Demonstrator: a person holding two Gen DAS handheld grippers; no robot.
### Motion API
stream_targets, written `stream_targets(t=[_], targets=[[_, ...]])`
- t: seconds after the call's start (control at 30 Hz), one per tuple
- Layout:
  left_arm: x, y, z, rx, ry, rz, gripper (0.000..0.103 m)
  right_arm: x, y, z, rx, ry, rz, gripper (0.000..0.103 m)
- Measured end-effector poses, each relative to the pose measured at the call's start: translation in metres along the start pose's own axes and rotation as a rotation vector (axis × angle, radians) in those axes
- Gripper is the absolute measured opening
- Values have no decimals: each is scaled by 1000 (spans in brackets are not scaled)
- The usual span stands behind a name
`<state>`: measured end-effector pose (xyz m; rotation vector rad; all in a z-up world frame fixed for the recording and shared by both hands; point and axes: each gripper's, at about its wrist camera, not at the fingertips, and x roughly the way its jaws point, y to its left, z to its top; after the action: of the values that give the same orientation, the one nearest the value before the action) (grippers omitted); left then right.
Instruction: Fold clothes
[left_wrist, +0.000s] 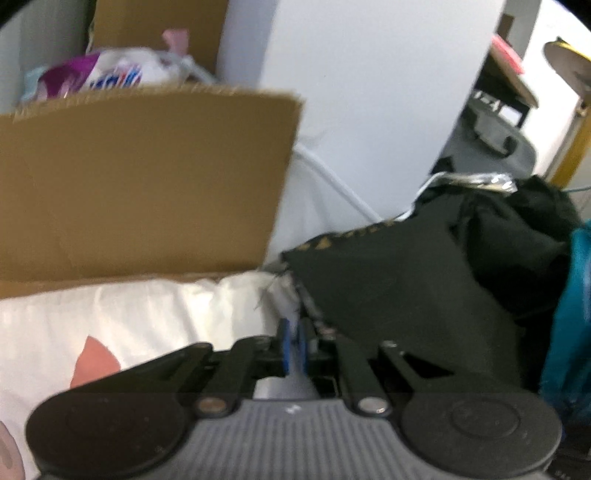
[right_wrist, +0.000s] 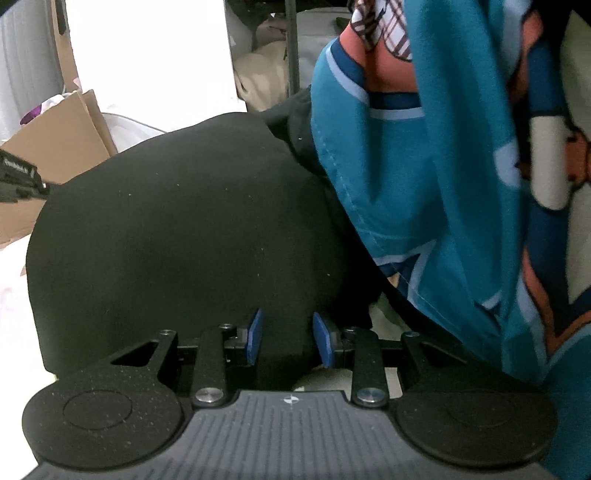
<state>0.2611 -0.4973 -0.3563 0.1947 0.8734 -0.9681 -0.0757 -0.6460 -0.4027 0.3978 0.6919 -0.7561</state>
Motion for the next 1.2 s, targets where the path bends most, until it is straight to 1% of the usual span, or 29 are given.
stream_targets(t=[0.03,0.1,0.13,0.23,0.33,0.4,0.47,0.53,0.57,0.6,0.63,0.7,0.87,0.97,1.03,1.1,1.13,1.17,1.2], targets=[[-5,-4,1,4,-8,-13,7,-2,-1,0,1,1,0,37],[-15,-11,2,11,-25,-40,13,-8,1,-2,3,-4,6,37],[-19,-15,0,12,-33,-51,14,-10,1,-3,4,-7,10,37],[-29,-24,-10,9,-50,-88,15,-18,3,-5,6,-15,20,37],[-33,-32,-25,-11,-45,-117,20,-13,13,-7,-9,-12,38,37],[-30,-37,-37,-31,-25,-130,28,-10,18,-11,-18,-6,46,37],[-27,-43,-47,-27,-21,-113,33,-8,21,-13,-21,0,54,37],[-23,-48,-58,-27,-18,-95,34,-6,25,-15,-25,6,62,37],[-22,-50,-63,-29,-18,-86,31,-5,27,-16,-29,10,66,37],[-21,-49,-67,-37,-25,-67,21,-4,28,-17,-32,14,70,37],[-20,-49,-72,-47,-34,-47,19,-2,30,-18,-32,18,71,37],[-19,-45,-80,-109,-48,-38,16,2,31,-20,-33,29,73,37],[-26,-40,-100,-225,-98,4,17,3,33,-25,-64,61,63,37],[-39,-38,-112,-263,-114,9,20,-1,38,-25,-105,69,63,37],[-48,-41,-121,-265,-109,-7,31,-3,42,-23,-120,71,62,38],[-56,-47,-130,-254,-96,-31,47,-6,47,-22,-127,70,62,39],[-60,-51,-135,-249,-88,-44,51,-8,49,-21,-127,69,62,40],[-65,-54,-139,-243,-80,-56,55,-10,52,-21,-126,67,63,46],[-68,-57,-143,-238,-73,-65,61,-12,54,-20,-126,65,63,47]])
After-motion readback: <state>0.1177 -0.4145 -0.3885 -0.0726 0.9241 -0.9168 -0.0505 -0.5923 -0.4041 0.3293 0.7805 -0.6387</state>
